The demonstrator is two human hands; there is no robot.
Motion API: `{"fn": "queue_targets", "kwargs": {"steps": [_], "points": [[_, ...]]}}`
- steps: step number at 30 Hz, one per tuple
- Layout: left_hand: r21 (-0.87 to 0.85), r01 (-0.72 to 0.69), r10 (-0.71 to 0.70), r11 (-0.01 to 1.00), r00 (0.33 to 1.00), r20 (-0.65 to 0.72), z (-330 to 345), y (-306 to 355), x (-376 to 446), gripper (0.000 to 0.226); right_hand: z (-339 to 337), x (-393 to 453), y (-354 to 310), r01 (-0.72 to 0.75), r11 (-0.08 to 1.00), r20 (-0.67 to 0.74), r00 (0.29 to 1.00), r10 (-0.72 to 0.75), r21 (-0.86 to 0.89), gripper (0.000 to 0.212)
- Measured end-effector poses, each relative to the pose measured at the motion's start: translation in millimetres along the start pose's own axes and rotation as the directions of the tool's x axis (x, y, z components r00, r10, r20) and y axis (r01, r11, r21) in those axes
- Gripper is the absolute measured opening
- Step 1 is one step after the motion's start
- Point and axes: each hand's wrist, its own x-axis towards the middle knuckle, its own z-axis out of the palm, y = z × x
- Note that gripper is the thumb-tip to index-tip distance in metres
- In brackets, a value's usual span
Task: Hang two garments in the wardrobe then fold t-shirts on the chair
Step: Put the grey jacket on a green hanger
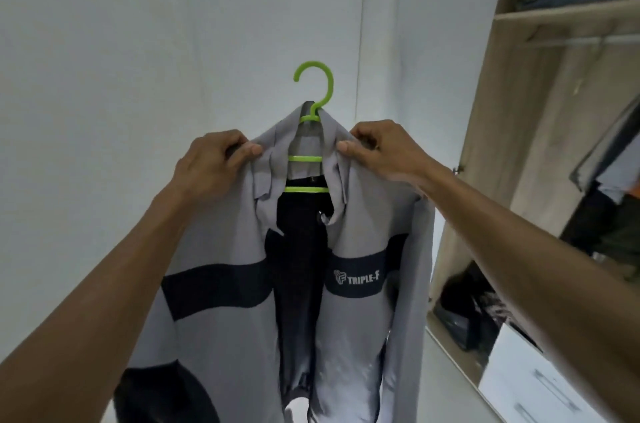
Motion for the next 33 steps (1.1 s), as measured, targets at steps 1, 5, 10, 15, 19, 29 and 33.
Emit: {"fn": "queue_targets", "kwargs": {"steps": [1,5,10,15,19,29,33], "points": [[0.002,-0.005,0.005,1.000,1.000,-0.005,9,4,3,0.037,-7,-5,6,-0.014,0.999,0.005,1.000,0.014,-0.036,0.042],[0.119,0.020,-0.028,0.993,0.997,0.071,39,24,17,0.054,-31,-21,32,-0.043,0.996,-0.085,0.996,0.036,-0.083,0.041],[0.063,-0.006,0.005,0.998,1.000,0.021,89,52,36,0.058,-57,-38,75,-0.131,0.986,-0.079,0.989,0.123,-0.103,0.042],[0.024,-0.047,0.046,0.999,0.998,0.051,151,87,73,0.050,-88,-50,135,-0.228,0.969,-0.075,0.972,0.222,-0.098,0.045],[-0.061,-0.104,0.109,0.993,0.991,0.075,208,112,119,0.041,-117,-52,187,-0.290,0.953,-0.096,0.955,0.282,-0.089,0.042],[-0.165,-0.262,0.265,0.951,0.964,-0.001,352,201,223,0.048,-206,-55,301,-0.385,0.921,0.008,0.922,0.386,-0.064,0.043],[-0.244,-0.285,0.302,0.927,0.953,0.036,402,231,254,0.034,-226,-58,334,-0.484,0.868,0.041,0.875,0.483,0.109,0.038]]}}
